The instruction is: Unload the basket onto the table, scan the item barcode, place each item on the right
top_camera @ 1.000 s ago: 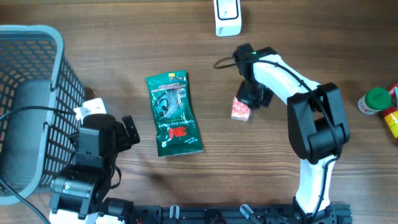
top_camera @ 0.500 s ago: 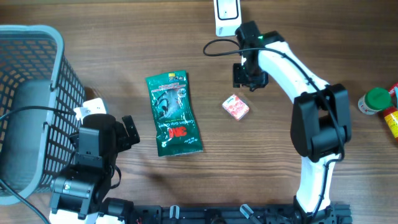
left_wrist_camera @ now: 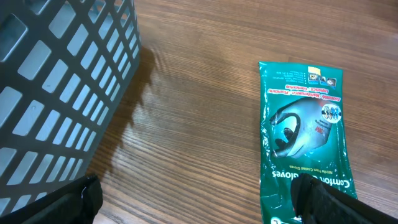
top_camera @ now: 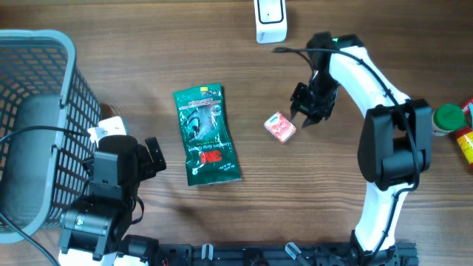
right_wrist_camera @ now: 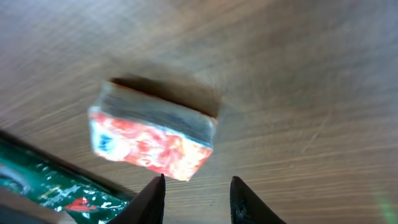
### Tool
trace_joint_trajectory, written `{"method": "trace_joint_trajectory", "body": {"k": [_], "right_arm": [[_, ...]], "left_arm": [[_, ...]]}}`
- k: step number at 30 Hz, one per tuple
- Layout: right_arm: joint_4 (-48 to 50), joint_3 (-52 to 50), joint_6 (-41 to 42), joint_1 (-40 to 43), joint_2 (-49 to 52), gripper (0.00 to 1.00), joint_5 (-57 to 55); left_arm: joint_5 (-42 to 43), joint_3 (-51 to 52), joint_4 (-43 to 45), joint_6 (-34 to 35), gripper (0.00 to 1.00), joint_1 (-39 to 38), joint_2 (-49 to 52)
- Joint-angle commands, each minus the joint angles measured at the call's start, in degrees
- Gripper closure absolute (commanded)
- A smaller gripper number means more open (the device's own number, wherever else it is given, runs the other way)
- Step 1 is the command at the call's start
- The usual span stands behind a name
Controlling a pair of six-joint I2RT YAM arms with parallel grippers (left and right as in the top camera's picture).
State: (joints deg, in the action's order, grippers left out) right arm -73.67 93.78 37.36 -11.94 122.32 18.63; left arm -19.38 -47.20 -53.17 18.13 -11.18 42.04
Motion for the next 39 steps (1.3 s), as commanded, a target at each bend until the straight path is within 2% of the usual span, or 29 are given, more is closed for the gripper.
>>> {"method": "trace_joint_trajectory", "body": {"k": [1,7,15,17,20,24,27,30,32,35,39], "right_arm": [[2.2,-4.5,6.8,-0.8,-1.4,0.66,1.4],[8.9,-7.9,8.0,-1.0,-1.4,0.59,1.8],[17.3,-9.7,11.4,-3.9,-1.4,0.59,-2.1],[21.2,-13.0,12.9,-4.8,-1.4,0.71,-3.0],[25.6,-17.8,14.2,-5.3,-1.4,0.96,-3.2],[26.2,-17.9,14.3,-4.9,-2.1,0.96,-3.1],[24.1,-16.9,11.0,-2.8,-5.6,0.96,3.5],[23.4,-16.0,1.1,1.3,-10.8,0.96,16.8],[22.6,-16.0,-2.2,4.9,-13.9,0.96,27.1],[17.5,-16.0,-2.7,10.7,-16.2,0.96,38.4],[4.5,-16.5,-3.0,13.1,-16.2,0.92,41.9]], "left_arm": [[0.5,0.0,0.1,0.5,0.0,0.3,-0.3],[0.5,0.0,0.1,0.5,0.0,0.3,-0.3],[0.5,0.0,0.1,0.5,0.0,0.3,-0.3],[0.5,0.0,0.1,0.5,0.0,0.3,-0.3],[0.5,0.0,0.1,0.5,0.0,0.3,-0.3],[0.5,0.0,0.1,0.5,0.0,0.3,-0.3],[0.5,0.0,0.1,0.5,0.0,0.3,-0.3],[0.5,0.0,0.1,0.5,0.0,0.3,-0.3],[0.5,0.0,0.1,0.5,0.0,0.3,-0.3],[0.5,0.0,0.1,0.5,0.0,0.3,-0.3],[0.5,0.0,0.1,0.5,0.0,0.3,-0.3]]}}
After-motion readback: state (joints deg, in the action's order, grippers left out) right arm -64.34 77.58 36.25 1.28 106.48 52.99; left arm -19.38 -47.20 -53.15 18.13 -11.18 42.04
